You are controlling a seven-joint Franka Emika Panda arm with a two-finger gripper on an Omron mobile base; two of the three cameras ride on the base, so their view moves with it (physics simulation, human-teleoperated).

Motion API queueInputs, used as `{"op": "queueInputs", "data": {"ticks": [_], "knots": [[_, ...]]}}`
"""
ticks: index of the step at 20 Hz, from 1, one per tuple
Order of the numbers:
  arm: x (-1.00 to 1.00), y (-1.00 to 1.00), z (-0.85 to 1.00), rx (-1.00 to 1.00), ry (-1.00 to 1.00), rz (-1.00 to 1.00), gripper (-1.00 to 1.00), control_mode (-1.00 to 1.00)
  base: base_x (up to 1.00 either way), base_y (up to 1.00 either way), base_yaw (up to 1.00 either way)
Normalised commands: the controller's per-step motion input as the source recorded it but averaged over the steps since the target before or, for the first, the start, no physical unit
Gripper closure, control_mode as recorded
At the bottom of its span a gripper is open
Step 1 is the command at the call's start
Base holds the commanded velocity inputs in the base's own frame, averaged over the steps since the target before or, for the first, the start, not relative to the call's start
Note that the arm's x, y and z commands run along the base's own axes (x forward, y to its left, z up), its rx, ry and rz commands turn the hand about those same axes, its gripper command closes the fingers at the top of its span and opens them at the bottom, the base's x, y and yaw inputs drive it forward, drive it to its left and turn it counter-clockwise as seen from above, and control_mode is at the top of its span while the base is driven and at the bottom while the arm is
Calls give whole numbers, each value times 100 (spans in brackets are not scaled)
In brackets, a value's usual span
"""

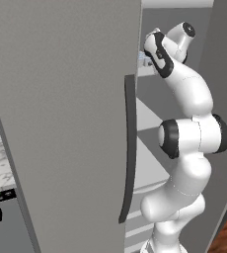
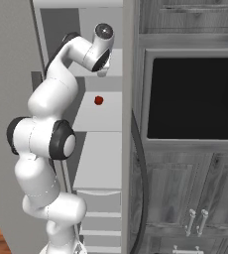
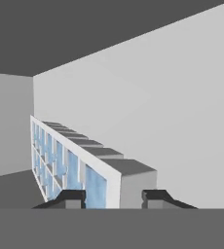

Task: Open the freezer door, pick up the ice cube tray from the freezer, and place it on the dining counter.

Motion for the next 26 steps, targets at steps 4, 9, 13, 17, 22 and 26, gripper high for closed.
{"op": "queueInputs", "data": {"ticks": [4, 9, 13, 17, 22, 26], "knots": [[0, 0, 0, 0, 0, 0, 100, -100, 0, 0, 0], [0, 0, 0, 0, 0, 0, 100, -100, 0, 0, 0], [-3, 0, 0, 0, -2, 0, 100, -100, 0, 0, 0], [-9, -6, 0, 0, -10, 0, 100, -100, 0, 0, 0], [-11, -1, 1, 0, -22, 0, 100, -100, 0, 0, 0], [-11, 0, 2, 0, -24, 0, 100, -100, 0, 0, 0]]}}
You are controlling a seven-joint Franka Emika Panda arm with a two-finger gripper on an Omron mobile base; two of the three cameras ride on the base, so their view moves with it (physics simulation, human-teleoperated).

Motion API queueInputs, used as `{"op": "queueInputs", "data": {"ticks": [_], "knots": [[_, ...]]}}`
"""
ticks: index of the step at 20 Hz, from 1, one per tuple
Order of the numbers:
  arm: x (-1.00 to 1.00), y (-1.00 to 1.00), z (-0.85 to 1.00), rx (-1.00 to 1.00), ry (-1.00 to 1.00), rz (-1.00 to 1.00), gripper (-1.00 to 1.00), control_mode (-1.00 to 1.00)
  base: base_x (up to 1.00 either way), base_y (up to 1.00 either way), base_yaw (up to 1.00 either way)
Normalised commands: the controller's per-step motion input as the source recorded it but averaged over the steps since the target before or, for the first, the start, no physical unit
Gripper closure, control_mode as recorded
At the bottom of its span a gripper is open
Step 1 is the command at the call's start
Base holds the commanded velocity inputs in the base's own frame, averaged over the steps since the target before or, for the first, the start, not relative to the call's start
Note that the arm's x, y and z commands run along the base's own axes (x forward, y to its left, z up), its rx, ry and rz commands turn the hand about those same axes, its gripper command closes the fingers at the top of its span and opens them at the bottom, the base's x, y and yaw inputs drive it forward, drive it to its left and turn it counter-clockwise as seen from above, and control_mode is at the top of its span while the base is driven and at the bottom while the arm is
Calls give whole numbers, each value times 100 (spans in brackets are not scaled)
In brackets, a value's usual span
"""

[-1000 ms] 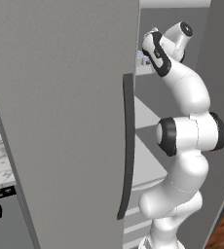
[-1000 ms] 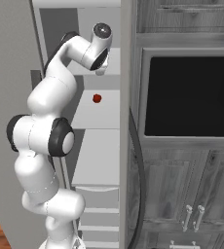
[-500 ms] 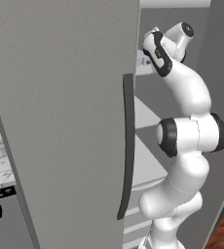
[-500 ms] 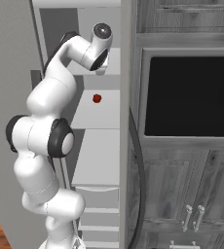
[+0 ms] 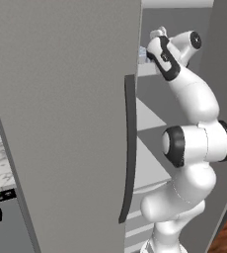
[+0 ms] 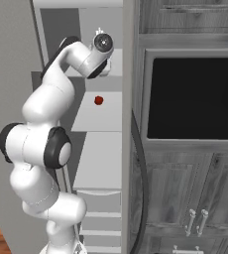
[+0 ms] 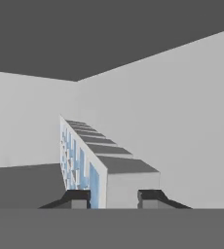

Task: Open the freezer door, pick up the ice cube tray from the freezer, and place it on the dining counter.

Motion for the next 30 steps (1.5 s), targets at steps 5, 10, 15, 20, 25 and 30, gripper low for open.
{"op": "queueInputs", "data": {"ticks": [5, 10, 15, 20, 25, 30], "knots": [[-10, 0, 7, 0, -20, 0, 100, -100, 0, 0, 0], [-12, 0, 24, 1, -5, 0, 100, -100, 0, 0, 0], [-29, 0, 39, 0, 0, 0, 100, -100, 0, 0, 0], [-46, 0, 46, 0, 2, 0, 100, -100, 0, 0, 0], [-56, 0, 21, 0, 0, 0, 100, -100, 0, 0, 0], [-58, 0, 0, 0, 0, 0, 100, -100, 0, 0, 0]]}}
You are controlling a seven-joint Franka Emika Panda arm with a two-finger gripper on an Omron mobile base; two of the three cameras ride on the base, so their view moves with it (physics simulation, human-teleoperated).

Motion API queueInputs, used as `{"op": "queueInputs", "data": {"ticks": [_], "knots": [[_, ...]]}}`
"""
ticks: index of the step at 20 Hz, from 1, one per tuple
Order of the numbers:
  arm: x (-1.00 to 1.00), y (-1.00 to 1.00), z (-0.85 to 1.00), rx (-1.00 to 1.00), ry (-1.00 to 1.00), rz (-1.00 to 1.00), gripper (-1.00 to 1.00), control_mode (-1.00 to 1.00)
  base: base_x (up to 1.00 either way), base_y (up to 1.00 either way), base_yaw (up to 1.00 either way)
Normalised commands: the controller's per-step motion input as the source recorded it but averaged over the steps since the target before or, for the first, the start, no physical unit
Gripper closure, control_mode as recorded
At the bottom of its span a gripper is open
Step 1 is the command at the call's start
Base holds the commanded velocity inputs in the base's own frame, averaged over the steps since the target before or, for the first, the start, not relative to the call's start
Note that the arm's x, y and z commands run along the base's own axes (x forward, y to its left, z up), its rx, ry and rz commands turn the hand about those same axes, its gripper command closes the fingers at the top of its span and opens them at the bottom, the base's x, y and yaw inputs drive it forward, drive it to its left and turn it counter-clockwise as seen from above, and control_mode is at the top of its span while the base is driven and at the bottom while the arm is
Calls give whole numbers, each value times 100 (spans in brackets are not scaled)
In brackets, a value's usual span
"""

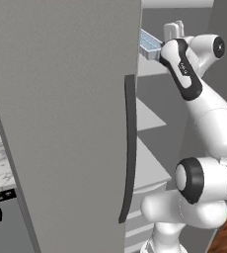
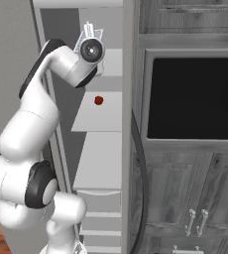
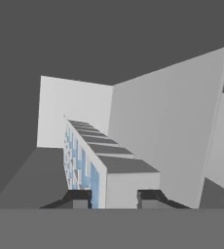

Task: Open the freezer door, pick up the ice cube tray from the freezer, and place it on the dining counter.

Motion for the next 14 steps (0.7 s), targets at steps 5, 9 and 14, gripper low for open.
{"op": "queueInputs", "data": {"ticks": [5, 9, 14], "knots": [[-59, 0, 0, 1, 0, 0, 100, -100, 0, 0, 0], [-75, 0, 5, 0, 0, 0, 100, -100, 0, 0, 0], [-89, 0, 7, 0, 0, 0, 100, -100, 0, 0, 0]]}}
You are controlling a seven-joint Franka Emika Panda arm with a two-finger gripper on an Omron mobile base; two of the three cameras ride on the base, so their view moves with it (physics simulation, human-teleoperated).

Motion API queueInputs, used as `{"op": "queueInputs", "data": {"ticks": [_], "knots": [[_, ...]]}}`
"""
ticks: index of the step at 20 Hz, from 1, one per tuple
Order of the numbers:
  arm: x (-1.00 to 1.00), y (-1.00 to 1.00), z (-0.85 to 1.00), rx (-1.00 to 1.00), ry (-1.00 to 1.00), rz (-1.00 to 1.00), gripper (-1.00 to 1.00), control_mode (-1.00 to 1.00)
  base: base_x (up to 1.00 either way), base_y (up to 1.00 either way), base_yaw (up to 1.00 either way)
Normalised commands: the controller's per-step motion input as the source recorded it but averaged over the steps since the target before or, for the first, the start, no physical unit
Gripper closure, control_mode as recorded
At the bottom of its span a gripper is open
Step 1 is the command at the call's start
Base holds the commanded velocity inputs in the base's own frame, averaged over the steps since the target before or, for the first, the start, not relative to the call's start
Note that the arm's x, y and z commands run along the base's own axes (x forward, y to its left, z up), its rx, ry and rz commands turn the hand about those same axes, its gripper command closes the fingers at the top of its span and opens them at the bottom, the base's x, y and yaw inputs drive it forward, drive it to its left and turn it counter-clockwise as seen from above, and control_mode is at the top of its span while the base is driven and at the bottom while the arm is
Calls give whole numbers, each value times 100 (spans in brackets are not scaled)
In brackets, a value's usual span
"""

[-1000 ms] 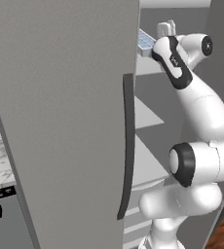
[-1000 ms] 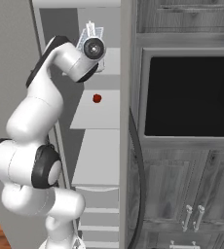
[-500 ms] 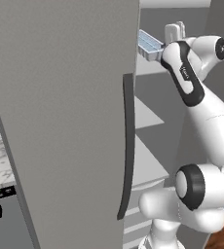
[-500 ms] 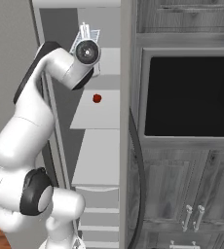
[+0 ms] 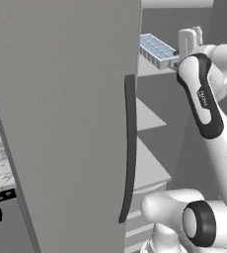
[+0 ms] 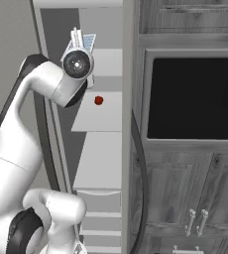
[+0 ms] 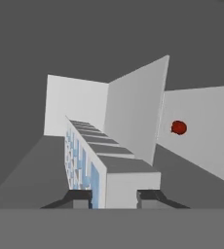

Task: Open the freezer door, pick up the ice cube tray from the freezer, and place it on the dining counter.

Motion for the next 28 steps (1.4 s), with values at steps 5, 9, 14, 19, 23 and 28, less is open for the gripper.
{"op": "queueInputs", "data": {"ticks": [5, 9, 14, 19, 23, 28], "knots": [[-90, 0, 3, 0, 2, 0, 100, -100, 0, 0, 0], [-74, 0, 0, 0, 5, 0, 100, -100, 0, 0, 0], [-65, 0, 0, 0, 8, 0, 100, -100, 0, 0, 0], [-63, 0, 0, 1, 9, 0, 100, -100, 0, 0, 0], [-61, 0, 0, 0, 8, 0, 100, -100, 0, 0, 0], [-59, 0, 0, 0, 4, 0, 100, -100, 0, 0, 0]]}}
